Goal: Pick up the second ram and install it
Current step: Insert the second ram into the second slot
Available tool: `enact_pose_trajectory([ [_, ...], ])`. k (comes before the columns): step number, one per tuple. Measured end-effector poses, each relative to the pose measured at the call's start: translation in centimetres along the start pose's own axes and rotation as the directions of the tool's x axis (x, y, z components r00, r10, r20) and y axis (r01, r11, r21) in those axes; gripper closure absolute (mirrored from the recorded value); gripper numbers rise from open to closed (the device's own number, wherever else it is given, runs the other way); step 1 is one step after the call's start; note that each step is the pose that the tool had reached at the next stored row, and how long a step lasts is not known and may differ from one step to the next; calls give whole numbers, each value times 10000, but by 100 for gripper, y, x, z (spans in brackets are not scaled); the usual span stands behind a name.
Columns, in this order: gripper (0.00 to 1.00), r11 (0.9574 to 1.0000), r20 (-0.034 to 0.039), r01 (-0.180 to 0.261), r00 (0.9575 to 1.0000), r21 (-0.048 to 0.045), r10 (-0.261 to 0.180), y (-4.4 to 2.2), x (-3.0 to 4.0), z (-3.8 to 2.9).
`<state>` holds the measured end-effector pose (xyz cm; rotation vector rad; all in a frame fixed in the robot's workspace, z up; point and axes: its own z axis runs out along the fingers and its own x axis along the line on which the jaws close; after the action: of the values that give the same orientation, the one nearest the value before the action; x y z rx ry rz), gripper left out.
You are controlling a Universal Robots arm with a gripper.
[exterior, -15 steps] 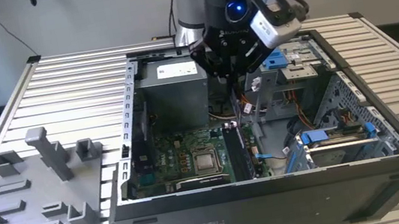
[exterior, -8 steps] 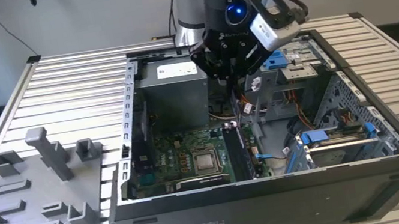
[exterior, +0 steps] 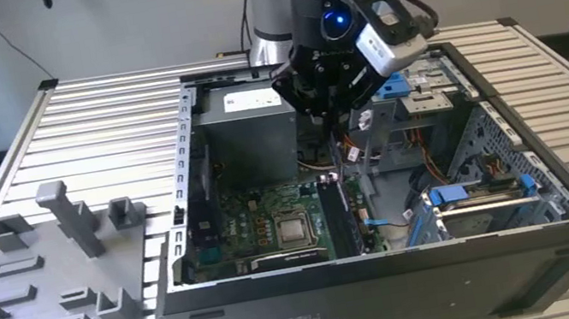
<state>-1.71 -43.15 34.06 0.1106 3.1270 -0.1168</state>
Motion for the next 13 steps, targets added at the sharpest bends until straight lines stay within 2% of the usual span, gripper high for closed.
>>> enact_pose_trajectory([
  [13,86,10000,5,-2,10000,76,2,8,1,66],
])
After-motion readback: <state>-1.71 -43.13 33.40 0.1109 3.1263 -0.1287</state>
